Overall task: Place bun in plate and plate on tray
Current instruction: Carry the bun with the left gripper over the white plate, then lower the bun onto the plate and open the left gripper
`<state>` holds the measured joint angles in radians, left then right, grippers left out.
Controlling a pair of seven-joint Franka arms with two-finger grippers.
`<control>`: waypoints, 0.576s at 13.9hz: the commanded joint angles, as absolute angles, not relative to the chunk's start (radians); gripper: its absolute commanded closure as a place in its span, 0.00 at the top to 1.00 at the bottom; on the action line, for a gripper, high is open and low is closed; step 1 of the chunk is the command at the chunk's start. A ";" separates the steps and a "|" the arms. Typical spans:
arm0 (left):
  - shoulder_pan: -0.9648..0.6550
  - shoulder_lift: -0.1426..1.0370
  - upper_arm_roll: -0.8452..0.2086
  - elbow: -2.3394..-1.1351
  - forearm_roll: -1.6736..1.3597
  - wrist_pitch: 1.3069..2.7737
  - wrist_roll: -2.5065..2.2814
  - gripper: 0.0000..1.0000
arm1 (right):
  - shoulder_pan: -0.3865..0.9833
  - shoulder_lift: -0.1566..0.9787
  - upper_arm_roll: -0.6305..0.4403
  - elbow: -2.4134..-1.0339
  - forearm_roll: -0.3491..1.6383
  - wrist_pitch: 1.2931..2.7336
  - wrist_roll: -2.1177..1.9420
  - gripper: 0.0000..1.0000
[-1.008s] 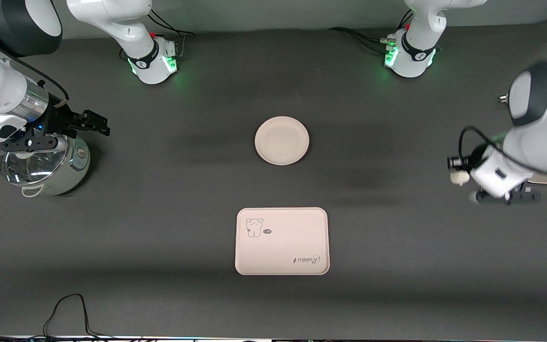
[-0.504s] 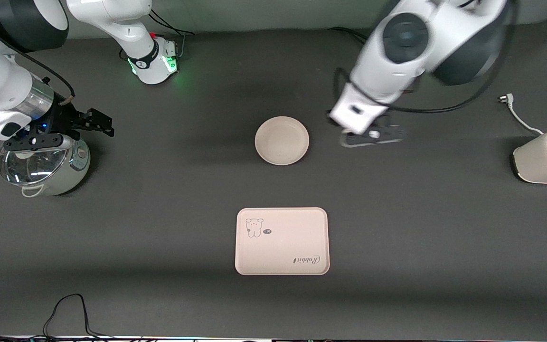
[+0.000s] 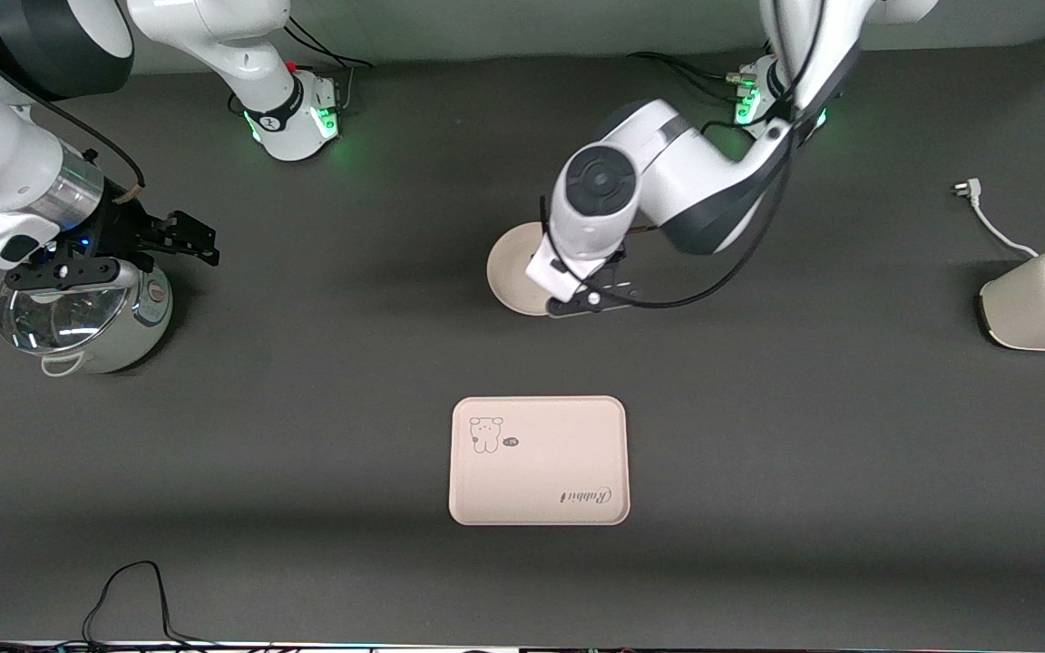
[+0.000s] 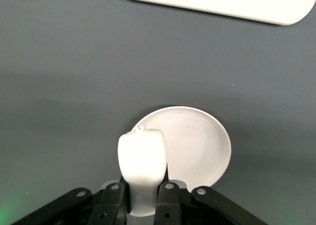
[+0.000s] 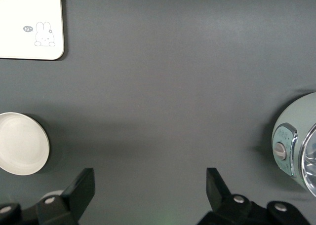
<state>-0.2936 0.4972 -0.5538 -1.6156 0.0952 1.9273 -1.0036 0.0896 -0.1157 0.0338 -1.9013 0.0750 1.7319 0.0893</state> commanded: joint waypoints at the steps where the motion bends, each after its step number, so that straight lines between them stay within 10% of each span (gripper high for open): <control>1: -0.313 0.489 -0.546 -1.731 0.124 2.047 -1.048 0.22 | 0.086 -0.110 0.064 -1.899 0.078 1.735 0.141 1.00; 8: -0.373 0.538 -0.538 -1.907 0.161 2.321 -1.175 0.25 | 0.091 -0.097 0.091 -1.908 0.115 1.755 0.166 1.00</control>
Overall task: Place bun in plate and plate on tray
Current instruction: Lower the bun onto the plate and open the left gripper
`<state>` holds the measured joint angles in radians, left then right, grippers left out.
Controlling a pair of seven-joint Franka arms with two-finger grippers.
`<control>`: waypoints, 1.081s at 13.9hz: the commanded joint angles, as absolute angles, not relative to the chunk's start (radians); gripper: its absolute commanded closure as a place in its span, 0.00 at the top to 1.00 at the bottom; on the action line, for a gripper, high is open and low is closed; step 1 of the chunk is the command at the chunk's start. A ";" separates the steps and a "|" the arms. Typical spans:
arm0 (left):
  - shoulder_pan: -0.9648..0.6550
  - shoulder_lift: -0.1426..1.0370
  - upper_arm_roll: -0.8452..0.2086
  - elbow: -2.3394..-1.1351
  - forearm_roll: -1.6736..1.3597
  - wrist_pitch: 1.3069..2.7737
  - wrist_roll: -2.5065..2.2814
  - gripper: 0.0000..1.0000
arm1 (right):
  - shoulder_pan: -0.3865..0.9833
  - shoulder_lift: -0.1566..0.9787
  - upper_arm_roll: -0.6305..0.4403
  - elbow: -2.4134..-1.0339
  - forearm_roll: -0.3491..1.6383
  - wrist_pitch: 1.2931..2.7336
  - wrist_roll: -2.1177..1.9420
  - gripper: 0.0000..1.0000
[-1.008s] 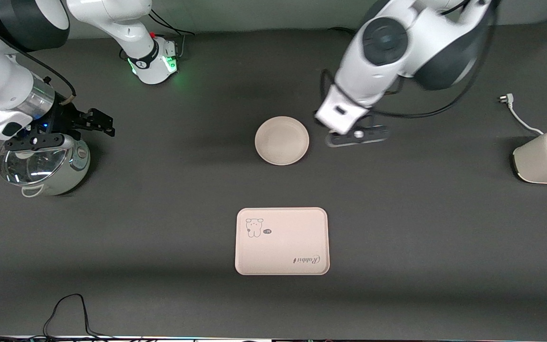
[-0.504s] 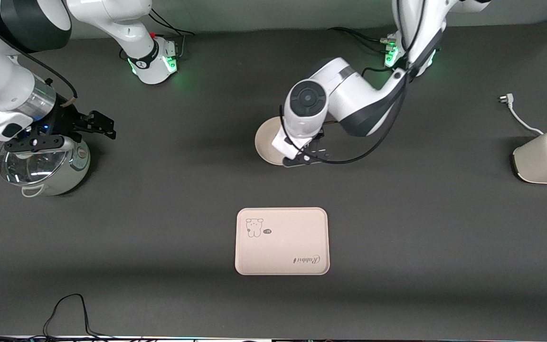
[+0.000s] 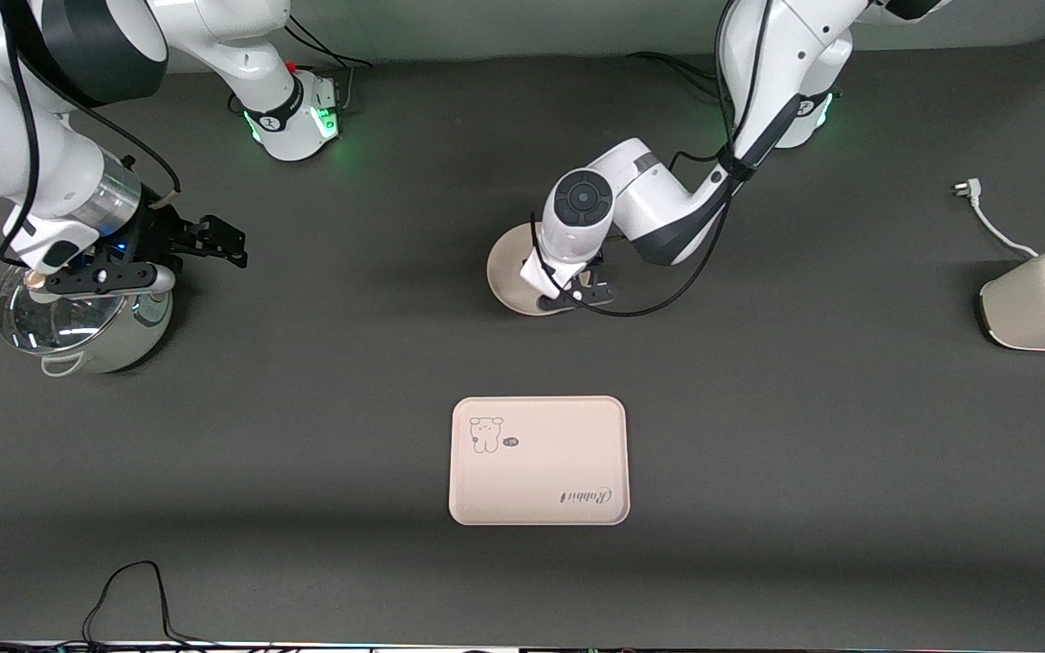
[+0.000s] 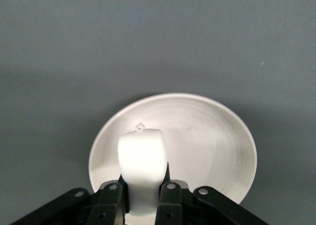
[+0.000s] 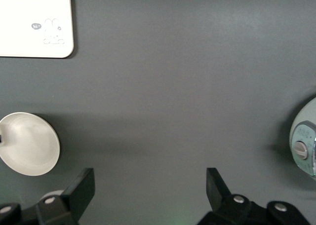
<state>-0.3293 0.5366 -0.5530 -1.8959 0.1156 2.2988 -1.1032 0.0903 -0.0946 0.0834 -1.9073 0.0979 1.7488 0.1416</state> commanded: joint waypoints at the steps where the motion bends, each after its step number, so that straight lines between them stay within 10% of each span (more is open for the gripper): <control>1: -0.376 0.555 -0.540 -1.907 0.198 2.324 -1.211 0.25 | 0.092 -0.101 0.091 -1.910 0.115 1.750 0.166 1.00; 7: -0.414 0.617 -0.538 -1.902 0.262 2.418 -1.301 0.31 | 0.092 -0.100 0.092 -1.910 0.114 1.753 0.164 1.00; 11: -0.413 0.624 -0.538 -1.902 0.270 2.437 -1.324 1.00 | 0.094 -0.097 0.091 -1.910 0.114 1.753 0.163 1.00; 15: -0.403 0.615 -0.538 -1.891 0.270 2.416 -1.327 1.00 | 0.114 -0.106 0.091 -1.910 0.115 1.750 0.166 1.00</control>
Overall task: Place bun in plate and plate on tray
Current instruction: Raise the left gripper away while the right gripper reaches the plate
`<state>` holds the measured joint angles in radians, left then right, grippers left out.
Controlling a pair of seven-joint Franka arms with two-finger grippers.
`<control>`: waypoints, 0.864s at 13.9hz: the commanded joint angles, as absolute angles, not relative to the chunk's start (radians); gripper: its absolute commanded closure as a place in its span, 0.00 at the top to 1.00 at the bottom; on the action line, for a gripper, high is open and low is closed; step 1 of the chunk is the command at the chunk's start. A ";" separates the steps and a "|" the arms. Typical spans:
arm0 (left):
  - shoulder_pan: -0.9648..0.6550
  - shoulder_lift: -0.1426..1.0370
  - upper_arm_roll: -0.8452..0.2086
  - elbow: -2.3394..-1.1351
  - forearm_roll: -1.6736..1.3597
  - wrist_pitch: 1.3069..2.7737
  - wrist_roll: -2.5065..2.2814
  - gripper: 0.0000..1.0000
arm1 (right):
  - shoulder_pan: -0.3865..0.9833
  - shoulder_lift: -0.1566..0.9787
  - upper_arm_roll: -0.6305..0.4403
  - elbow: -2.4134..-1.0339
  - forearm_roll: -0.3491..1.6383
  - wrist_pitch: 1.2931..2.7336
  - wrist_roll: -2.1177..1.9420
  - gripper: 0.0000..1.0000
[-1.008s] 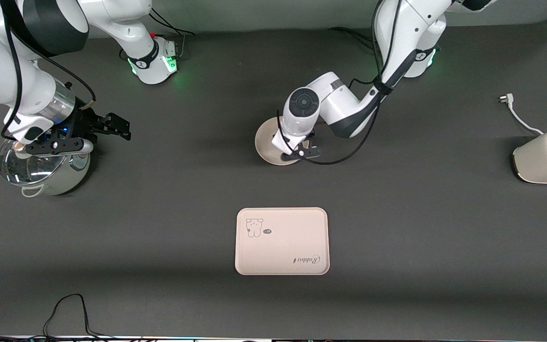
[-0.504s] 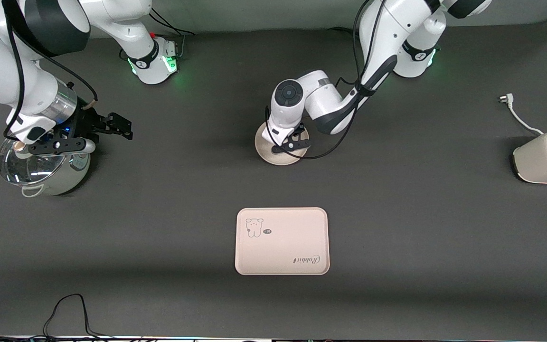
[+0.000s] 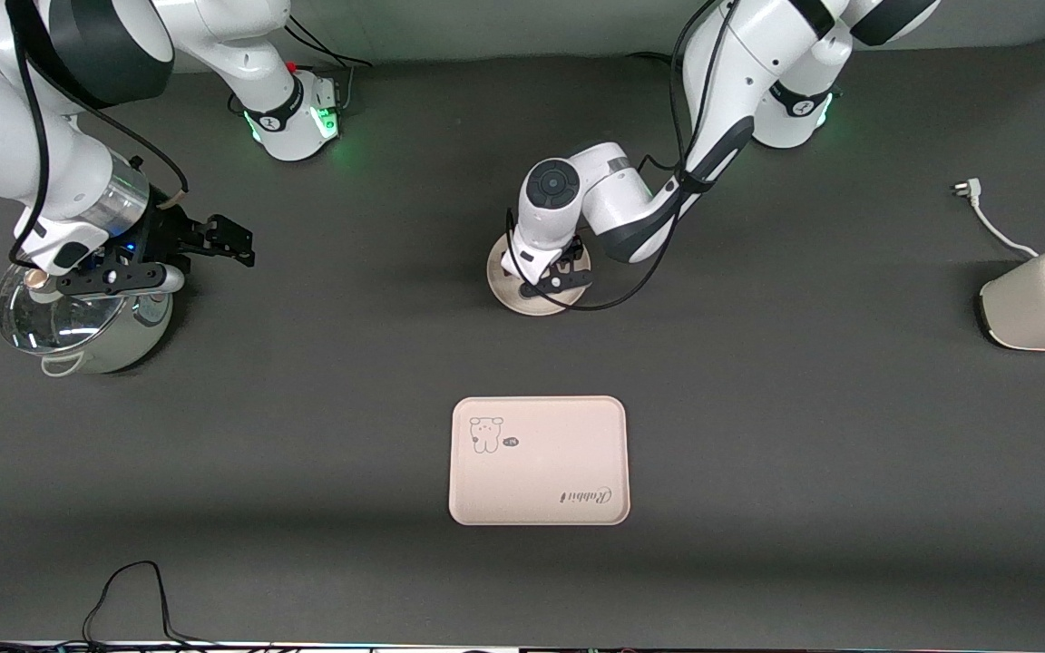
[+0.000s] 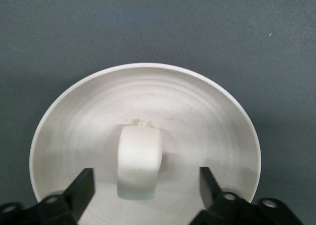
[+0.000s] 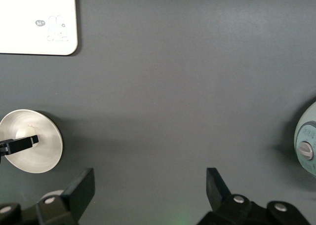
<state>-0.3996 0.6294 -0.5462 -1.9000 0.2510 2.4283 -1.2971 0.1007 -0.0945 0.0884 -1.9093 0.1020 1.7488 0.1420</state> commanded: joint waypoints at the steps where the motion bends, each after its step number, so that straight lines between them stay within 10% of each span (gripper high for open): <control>1: -0.397 0.604 -0.538 -1.882 0.270 2.393 -1.324 1.00 | 0.114 -0.109 0.091 -1.910 0.114 1.747 0.166 1.00; 12: -0.011 0.342 -0.548 -1.655 0.249 1.853 -0.829 1.00 | 0.124 -0.095 0.135 -1.910 0.132 1.787 0.264 1.00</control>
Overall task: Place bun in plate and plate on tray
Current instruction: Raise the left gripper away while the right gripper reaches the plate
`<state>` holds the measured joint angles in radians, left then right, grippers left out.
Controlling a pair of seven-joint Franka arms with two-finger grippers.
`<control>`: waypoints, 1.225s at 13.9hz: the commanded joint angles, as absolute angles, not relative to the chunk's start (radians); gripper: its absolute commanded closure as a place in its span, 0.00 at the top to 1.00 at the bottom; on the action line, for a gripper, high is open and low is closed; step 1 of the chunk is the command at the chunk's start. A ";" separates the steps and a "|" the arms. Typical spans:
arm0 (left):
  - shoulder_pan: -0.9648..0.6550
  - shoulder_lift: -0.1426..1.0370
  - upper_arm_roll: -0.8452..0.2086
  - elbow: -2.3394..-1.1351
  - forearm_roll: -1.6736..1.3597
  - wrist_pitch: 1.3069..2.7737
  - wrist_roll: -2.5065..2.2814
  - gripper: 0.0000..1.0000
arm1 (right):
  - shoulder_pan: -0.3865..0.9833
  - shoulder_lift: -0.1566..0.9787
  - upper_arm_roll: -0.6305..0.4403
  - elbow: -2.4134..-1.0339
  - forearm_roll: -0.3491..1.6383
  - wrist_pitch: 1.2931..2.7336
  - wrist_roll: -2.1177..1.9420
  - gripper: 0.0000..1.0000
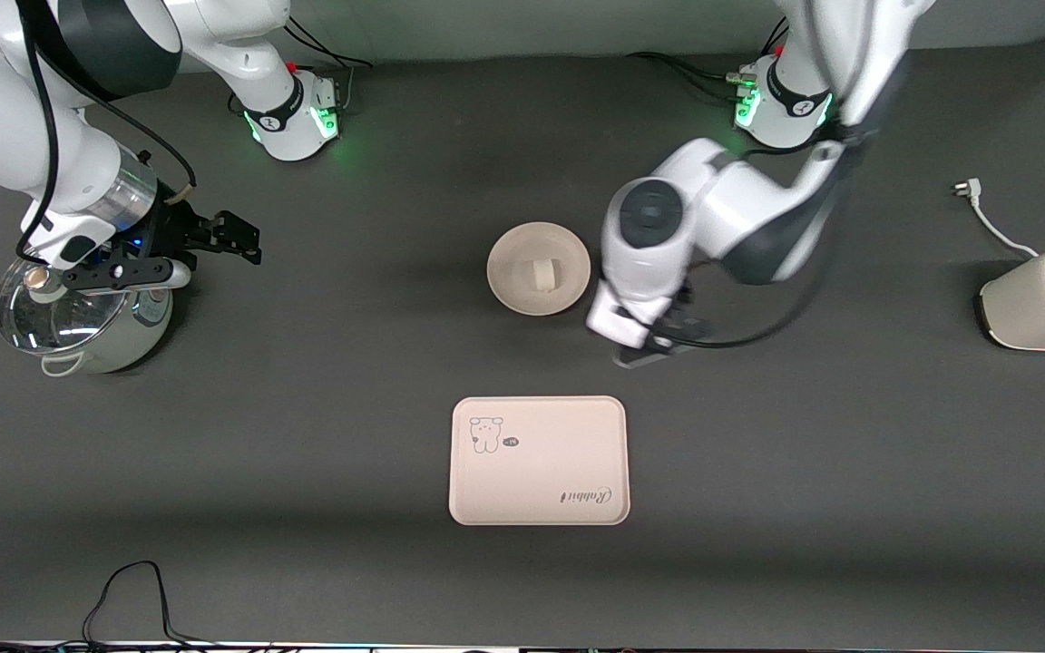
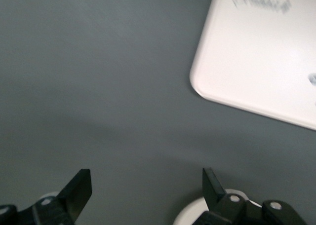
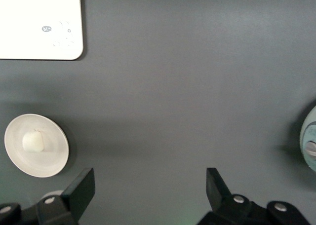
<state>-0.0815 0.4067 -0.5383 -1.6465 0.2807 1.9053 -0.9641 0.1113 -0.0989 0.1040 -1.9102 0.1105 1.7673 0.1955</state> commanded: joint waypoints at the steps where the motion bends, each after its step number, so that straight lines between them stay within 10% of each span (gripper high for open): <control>1: 0.029 0.324 -0.542 -1.648 0.249 1.830 -0.766 1.00 | 0.127 -0.095 0.144 -1.913 0.155 1.802 0.274 1.00; 9: 0.357 0.122 -0.532 -1.683 0.092 1.726 -0.304 1.00 | 0.156 -0.043 0.362 -2.081 0.195 2.097 0.446 1.00; 14: -0.097 -0.037 0.045 -1.816 0.035 1.732 -0.164 1.00 | 0.158 0.049 0.517 -2.227 0.186 2.360 0.557 1.00; 17: -0.124 -0.070 0.078 -1.873 0.037 1.761 -0.156 1.00 | 0.169 0.151 0.566 -2.255 0.137 2.494 0.642 1.00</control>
<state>-0.0855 -0.0160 0.0413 -1.7929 0.0503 1.7192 -0.1765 0.1621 0.0835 0.5449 -2.2500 0.1793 2.4118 0.5725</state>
